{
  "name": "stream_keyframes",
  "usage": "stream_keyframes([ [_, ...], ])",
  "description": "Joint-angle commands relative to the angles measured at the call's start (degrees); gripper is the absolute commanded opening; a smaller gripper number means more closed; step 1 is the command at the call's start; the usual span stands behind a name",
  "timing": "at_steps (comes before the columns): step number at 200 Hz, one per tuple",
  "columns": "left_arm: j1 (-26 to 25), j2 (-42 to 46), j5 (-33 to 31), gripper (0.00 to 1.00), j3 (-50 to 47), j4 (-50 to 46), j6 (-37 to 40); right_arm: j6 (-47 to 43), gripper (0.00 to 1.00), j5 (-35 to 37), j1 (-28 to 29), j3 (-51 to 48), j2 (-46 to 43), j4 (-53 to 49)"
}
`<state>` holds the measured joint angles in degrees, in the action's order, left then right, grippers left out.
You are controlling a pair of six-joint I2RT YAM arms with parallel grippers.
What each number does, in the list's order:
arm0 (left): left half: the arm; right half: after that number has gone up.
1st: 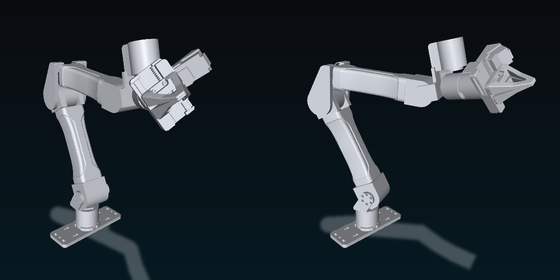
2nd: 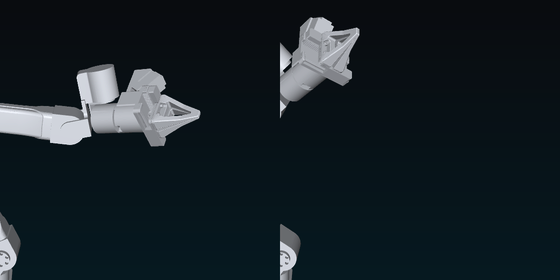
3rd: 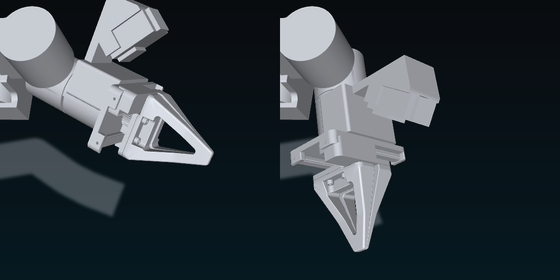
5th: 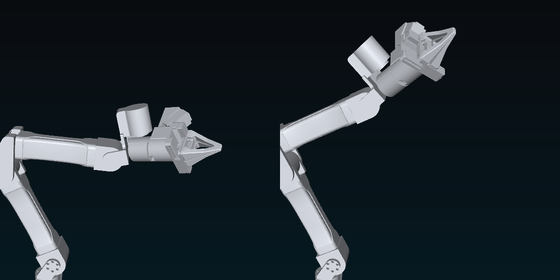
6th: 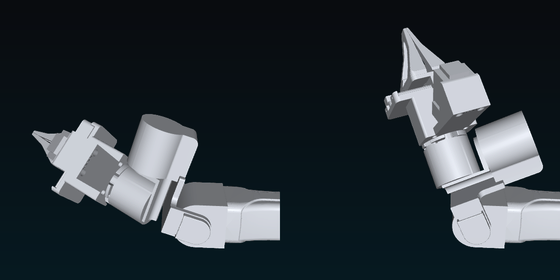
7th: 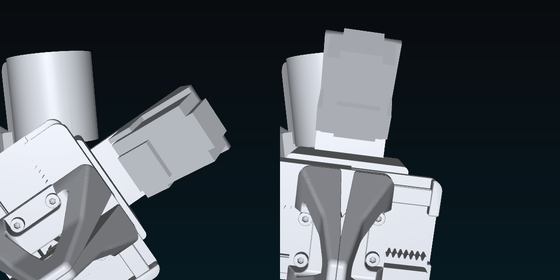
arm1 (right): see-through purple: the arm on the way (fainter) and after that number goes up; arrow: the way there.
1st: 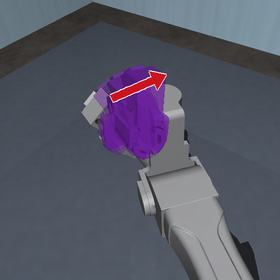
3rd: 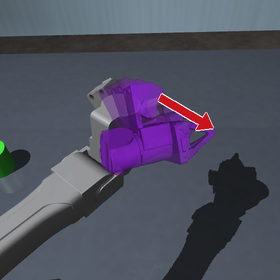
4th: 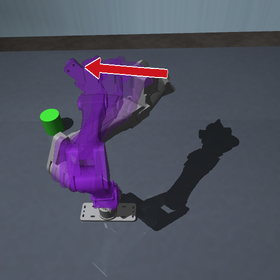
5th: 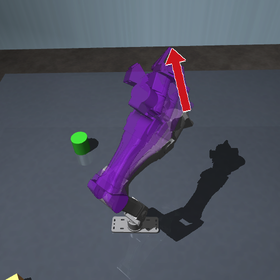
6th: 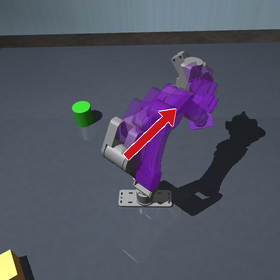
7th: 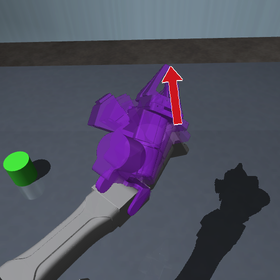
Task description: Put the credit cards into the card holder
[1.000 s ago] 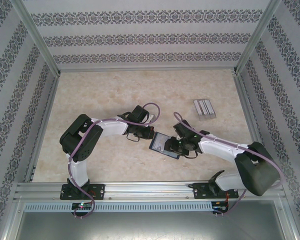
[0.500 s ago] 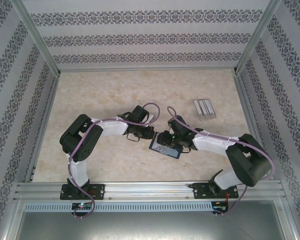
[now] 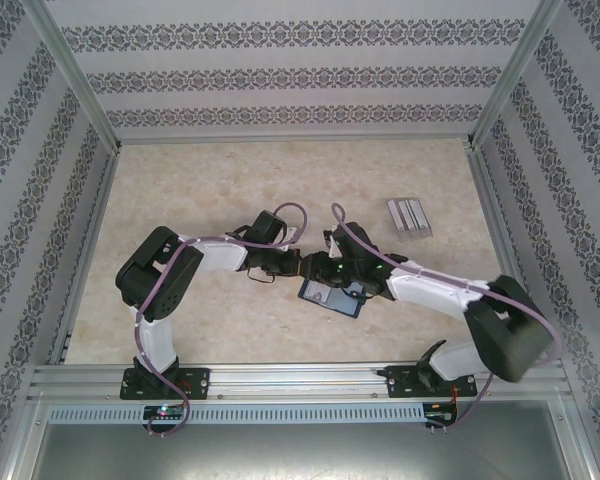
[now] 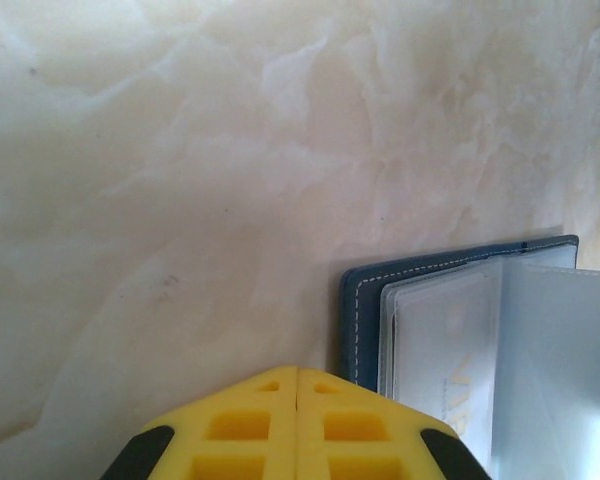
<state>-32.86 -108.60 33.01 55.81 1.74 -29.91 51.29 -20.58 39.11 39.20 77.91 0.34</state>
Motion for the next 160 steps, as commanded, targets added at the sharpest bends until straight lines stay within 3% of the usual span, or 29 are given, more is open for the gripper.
stream_keyframes([
  [1, 1.97, -0.2, -5.17, 0.07, -1.93, -1.25, -0.94, -1.93, 0.44, 4.97, -1.59, -1.8, -8.6, -8.91],
  [37, 2.01, -0.83, -4.5, 0.07, -1.97, -0.75, -1.4, 1.09, 0.47, 8.06, -5.36, -9.18, -16.92, -17.05],
  [69, 1.97, -0.87, -4.61, 0.07, -1.98, -0.77, -1.37, 4.25, 0.49, 7.6, -6.29, -14.7, -19.35, -16.56],
  [160, 2.01, -0.02, -5.11, 0.07, -2.04, -1.42, -0.93, 6.02, 0.49, 5.78, -6.59, -15.22, -11.98, -9.6],
])
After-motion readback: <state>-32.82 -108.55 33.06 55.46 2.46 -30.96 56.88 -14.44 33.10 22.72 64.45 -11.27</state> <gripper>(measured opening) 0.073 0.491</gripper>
